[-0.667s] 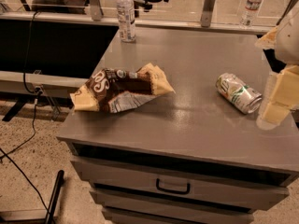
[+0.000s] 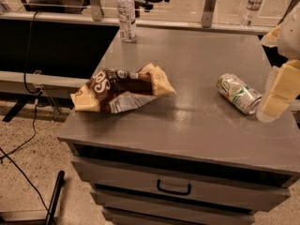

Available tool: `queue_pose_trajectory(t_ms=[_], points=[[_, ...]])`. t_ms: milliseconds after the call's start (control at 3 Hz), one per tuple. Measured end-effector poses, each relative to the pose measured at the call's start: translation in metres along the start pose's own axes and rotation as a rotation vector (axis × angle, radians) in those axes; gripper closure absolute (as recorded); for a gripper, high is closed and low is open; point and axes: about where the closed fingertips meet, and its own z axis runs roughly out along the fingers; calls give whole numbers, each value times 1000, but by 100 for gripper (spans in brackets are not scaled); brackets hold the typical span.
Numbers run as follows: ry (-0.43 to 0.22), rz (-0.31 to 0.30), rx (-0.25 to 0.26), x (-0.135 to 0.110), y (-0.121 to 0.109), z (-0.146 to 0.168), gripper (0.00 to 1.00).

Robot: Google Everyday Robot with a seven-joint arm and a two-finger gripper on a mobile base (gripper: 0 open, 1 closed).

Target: Place 7up can upright

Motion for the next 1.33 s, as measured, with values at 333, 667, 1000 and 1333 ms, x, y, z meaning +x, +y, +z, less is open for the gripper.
queue_pose_trajectory(t_ms=[333,667,1000,1333], points=[[29,87,-3,1,-30,18,0],[128,218,14,-8,-67,55,0],[178,298,41,-10,-85,84,0],[187,402,36,-7,-94,111,0]])
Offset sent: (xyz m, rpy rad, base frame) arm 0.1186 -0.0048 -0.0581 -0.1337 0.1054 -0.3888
